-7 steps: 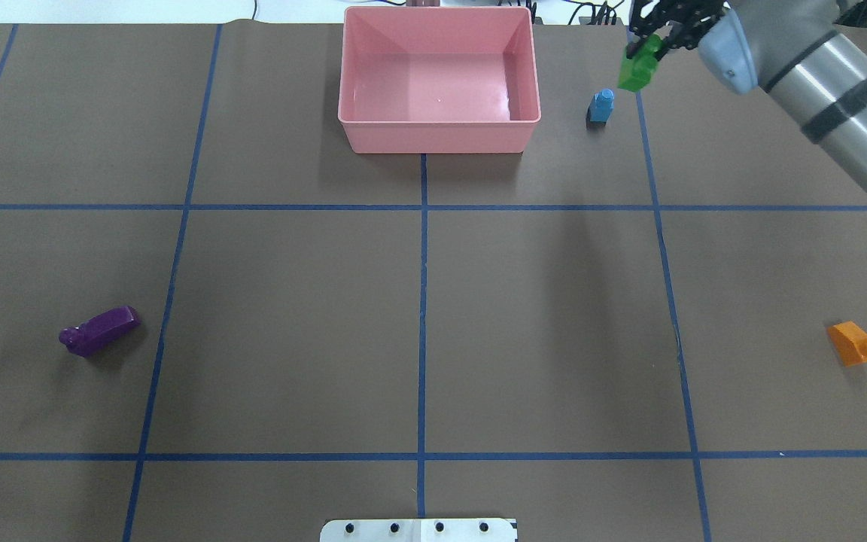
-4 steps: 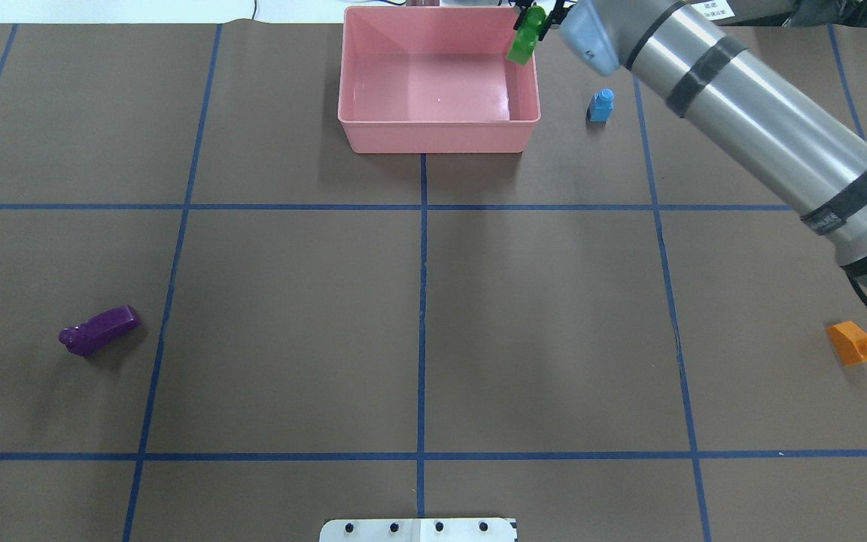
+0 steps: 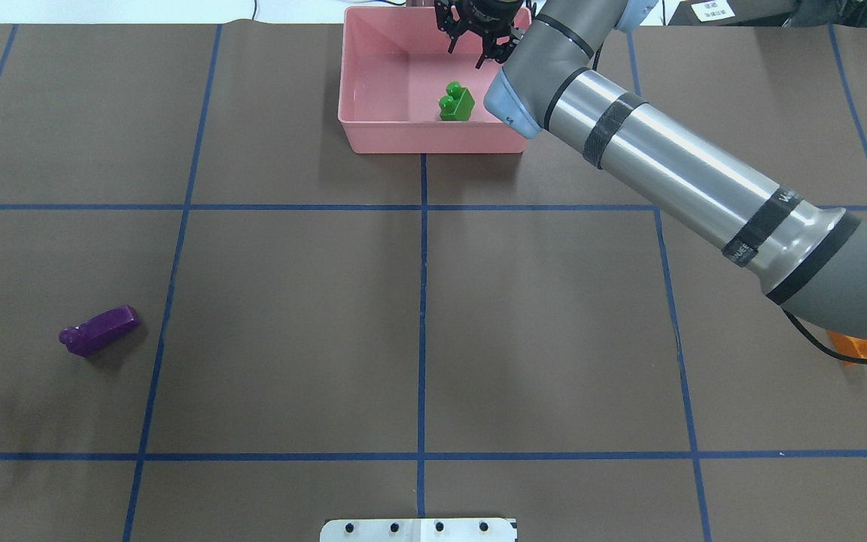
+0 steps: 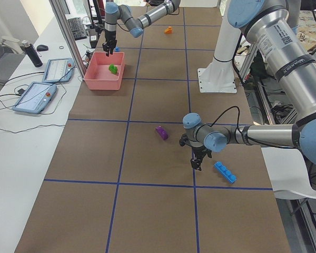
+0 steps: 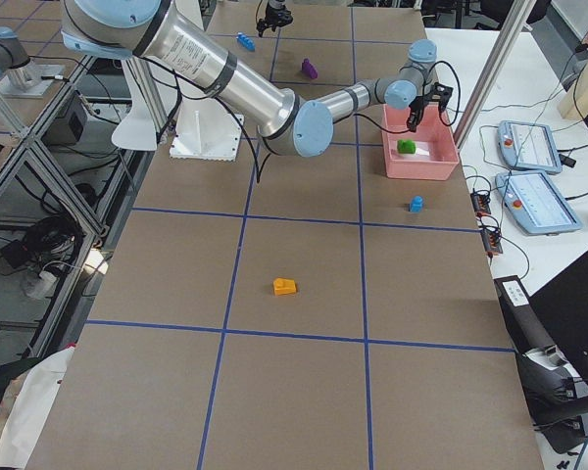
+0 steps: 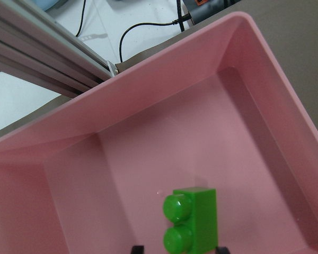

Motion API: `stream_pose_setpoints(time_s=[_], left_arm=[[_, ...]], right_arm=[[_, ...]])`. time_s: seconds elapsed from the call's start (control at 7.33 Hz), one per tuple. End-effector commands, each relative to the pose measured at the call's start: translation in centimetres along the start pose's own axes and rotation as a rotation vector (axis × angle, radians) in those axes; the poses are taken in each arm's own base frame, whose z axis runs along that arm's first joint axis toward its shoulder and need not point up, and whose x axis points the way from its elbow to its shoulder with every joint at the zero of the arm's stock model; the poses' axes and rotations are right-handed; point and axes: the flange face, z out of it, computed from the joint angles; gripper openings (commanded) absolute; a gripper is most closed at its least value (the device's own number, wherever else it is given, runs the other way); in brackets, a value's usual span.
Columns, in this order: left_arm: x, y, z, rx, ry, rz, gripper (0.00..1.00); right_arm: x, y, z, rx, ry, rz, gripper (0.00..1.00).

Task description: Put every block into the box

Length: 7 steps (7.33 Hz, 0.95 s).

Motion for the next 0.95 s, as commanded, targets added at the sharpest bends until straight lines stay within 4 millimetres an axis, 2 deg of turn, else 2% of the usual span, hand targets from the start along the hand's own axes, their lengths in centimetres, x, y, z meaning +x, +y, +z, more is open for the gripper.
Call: stream_pose_setpoints(time_s=[0.0, 0.27, 0.41, 0.55, 0.68, 0.82], left_arm=[[3.6, -0.1, 2.9, -0.083, -0.016, 0.038, 0.98], [5.3, 0.6, 4.7, -0.132, -0.064, 0.057, 0.92], [5.2, 0.9, 5.2, -0.146, -0.069, 0.057, 0.87], [5.2, 1.1, 5.7, -0.157, -0.071, 0.056, 0.83], [5.2, 1.1, 5.7, -0.158, -0.073, 0.056, 0.70], [5.1, 1.2, 5.9, -0.163, -0.077, 0.057, 0.51]], right_arm=[[-0.3, 0.3, -0.1, 0.015, -0.007, -0.013, 1.00], [-0.5, -0.5, -1.4, 0.023, -0.024, -0.012, 1.00], [-0.5, -0.6, -1.6, 0.024, -0.026, -0.011, 1.00], [-0.3, -1.5, -3.0, 0.034, -0.040, -0.005, 1.00], [1.3, -3.2, -4.9, 0.013, -0.052, 0.013, 1.00], [6.5, -5.8, -7.3, -0.023, -0.072, 0.028, 1.00]])
